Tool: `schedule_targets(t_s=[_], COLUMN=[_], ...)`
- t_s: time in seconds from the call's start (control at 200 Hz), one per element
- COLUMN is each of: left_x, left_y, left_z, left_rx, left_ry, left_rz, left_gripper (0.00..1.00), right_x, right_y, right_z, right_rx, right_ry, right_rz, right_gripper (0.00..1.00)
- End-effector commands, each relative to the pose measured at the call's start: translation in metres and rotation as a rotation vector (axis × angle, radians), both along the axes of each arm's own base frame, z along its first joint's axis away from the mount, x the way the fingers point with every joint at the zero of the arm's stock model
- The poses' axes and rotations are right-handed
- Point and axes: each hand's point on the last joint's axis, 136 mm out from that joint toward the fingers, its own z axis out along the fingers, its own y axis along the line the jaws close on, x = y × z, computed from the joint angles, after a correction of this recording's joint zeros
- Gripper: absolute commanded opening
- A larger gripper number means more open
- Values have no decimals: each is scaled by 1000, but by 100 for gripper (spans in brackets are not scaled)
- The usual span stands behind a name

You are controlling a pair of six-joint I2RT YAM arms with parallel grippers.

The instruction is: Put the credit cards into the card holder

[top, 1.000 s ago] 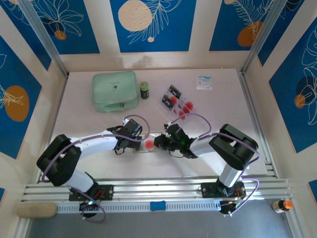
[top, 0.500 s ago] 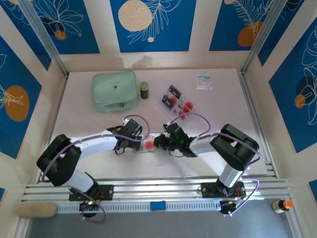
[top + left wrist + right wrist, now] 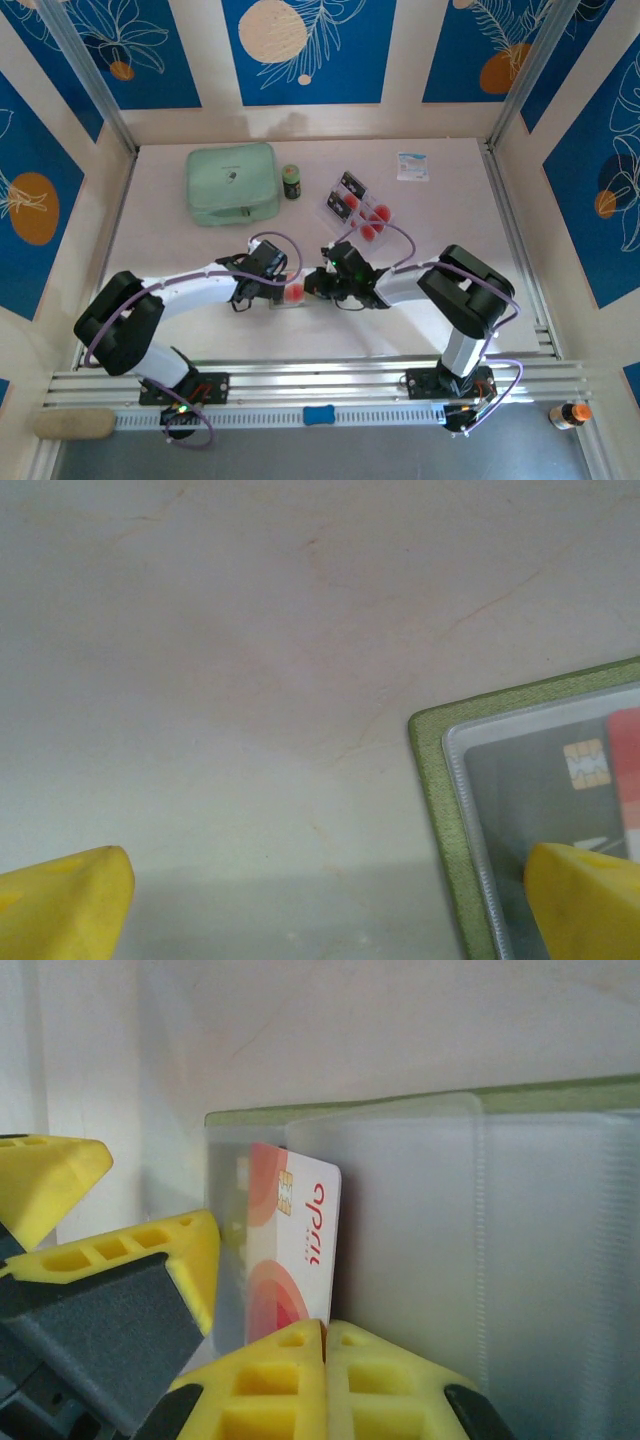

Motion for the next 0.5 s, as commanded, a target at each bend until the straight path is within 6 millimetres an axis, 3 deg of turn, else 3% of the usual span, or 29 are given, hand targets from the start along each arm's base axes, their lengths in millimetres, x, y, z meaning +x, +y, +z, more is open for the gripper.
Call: schedule_targets(t_s=[0.0,0.035,0.145,0.215,0.32,0.495], left_x=[-4,-4,-2,-1,0,-1], left_y=[8,8,7,5,4,8], left_z=[-1,0,4,8,16,25], left_rx=[10,7,-14,-35,-84,-154], left_ry=[6,5,-4,-12,-28,-45], left_rz=[29,33,52,74,116,195], left_gripper=[100,100,100,100,100,100], right_x=[-16,-16,-18,-17,-13,-6], right_y=[4,6,9,3,-10,-24], right_z=[-15,-13,-3,8,25,43], right_rx=[-41,-40,-48,-65,-106,-172], right_ry=[74,77,82,66,35,-1], right_rz=[90,108,167,186,197,244], right_gripper=[0,0,25,34,37,34])
